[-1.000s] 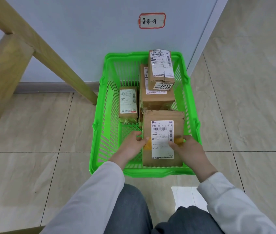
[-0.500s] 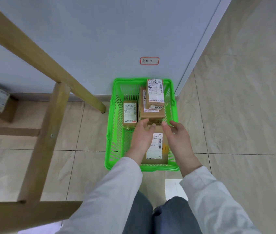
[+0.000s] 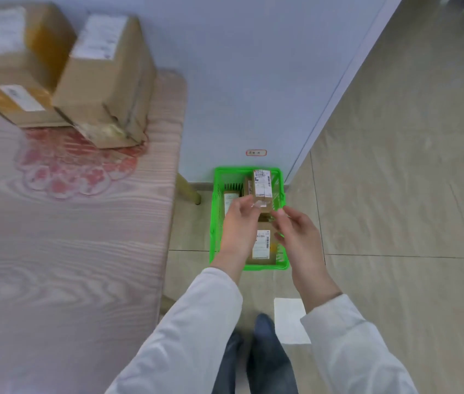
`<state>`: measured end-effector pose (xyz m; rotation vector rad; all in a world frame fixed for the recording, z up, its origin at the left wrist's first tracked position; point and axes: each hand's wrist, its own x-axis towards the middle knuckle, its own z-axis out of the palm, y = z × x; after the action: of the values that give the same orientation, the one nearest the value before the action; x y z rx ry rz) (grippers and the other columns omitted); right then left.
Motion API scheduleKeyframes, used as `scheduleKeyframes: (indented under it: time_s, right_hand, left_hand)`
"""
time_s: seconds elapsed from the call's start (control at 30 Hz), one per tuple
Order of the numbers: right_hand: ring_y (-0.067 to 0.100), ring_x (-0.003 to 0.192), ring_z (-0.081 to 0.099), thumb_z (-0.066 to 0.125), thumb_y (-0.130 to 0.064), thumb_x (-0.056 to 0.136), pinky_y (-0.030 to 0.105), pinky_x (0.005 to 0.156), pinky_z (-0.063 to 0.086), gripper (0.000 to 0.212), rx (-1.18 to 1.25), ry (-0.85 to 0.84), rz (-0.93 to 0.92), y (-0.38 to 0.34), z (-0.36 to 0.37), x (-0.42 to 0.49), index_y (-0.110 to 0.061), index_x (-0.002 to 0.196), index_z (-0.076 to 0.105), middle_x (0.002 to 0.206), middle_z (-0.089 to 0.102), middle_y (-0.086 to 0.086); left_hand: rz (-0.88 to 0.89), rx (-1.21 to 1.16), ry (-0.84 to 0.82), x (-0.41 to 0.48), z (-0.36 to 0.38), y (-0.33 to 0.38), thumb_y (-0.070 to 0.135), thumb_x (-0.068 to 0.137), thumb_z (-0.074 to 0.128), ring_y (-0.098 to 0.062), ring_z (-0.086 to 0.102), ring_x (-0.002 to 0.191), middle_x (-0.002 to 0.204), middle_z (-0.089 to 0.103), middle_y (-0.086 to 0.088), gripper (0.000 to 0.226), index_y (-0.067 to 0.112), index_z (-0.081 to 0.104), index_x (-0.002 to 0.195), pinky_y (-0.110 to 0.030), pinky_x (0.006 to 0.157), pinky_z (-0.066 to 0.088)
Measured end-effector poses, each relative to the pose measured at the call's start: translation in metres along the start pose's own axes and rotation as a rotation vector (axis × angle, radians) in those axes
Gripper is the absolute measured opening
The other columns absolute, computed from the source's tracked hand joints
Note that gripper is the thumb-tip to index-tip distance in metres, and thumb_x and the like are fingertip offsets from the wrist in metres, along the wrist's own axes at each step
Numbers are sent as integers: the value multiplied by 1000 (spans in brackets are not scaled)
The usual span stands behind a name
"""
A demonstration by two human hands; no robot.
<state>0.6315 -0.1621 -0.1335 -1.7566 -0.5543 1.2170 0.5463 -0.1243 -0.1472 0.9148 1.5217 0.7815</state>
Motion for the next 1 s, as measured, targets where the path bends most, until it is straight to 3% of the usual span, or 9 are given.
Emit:
scheduleKeyframes:
  time_s: [0.1, 0.17, 0.27, 0.47, 0.73, 0.83, 0.93, 1.0]
  right_hand:
    - [17, 104, 62, 59, -22, 93, 39, 99, 48, 8, 12, -26, -20, -23, 9, -51, -29, 91, 56, 113, 67, 9]
    - [15, 100, 62, 58, -20, 93, 39, 99, 47, 5, 38, -60, -30, -35, 15, -75, -23, 96, 57, 112, 67, 9]
    - [18, 106, 63, 61, -20, 91, 40, 101, 47, 23, 48, -108, -42, -45, 25, -103, -10, 112, 59, 114, 67, 9]
    - [18, 110, 61, 57, -23, 93, 28, 88, 49, 31, 68, -226, -59, -39, 45, -142, -8, 121, 57, 113, 67, 5]
    - [19, 106, 61, 58, -22, 93, 24, 78, 48, 33, 24, -280, -46, -26, 88, -185, -5, 122, 58, 116, 65, 8]
    - [20, 107, 60, 57, -21, 93, 30, 88, 48, 26, 2, -310, -75, -37, 121, -193, -9, 116, 58, 116, 65, 10]
    - [25, 107, 61, 57, -21, 94, 37, 93, 48, 10, -5, -319, -111, -50, 174, -203, -15, 102, 59, 115, 64, 16]
    - [20, 104, 61, 56, -24, 94, 34, 92, 49, 19, 3, -323, -143, -56, 213, -208, -12, 110, 58, 113, 65, 11]
  left_hand:
    - [17, -3, 37, -35, -40, 27, 13, 96, 51, -8, 52, 101, 115, 60, -2, 30, 6, 54, 125, -14, 87, 37]
    - [24, -9, 71, -52, -63, 36, 13, 96, 51, -8, 53, 102, 121, 61, -3, 31, 7, 54, 126, -17, 90, 38]
    - [38, -26, 131, -76, -94, 41, 13, 97, 50, -8, 51, 102, 117, 59, 0, 31, 6, 54, 127, -10, 81, 33]
    - [41, -54, 218, -119, -136, 29, 10, 96, 51, -9, 51, 95, 112, 59, -5, 30, 0, 53, 125, -4, 68, 37]
    - [42, -95, 261, -142, -196, 16, 6, 96, 50, -10, 50, 104, 124, 58, -11, 31, 0, 52, 126, -13, 87, 36]
    - [55, -127, 266, -140, -228, 25, 9, 97, 49, -11, 51, 106, 119, 57, -7, 30, 3, 52, 126, -21, 94, 37]
    - [84, -154, 269, -131, -280, 32, 12, 97, 48, -11, 52, 106, 116, 57, -3, 29, 6, 52, 126, -19, 91, 37]
    - [91, -146, 268, -124, -319, 35, 14, 98, 48, -8, 50, 105, 117, 56, 0, 29, 9, 51, 127, -19, 90, 35]
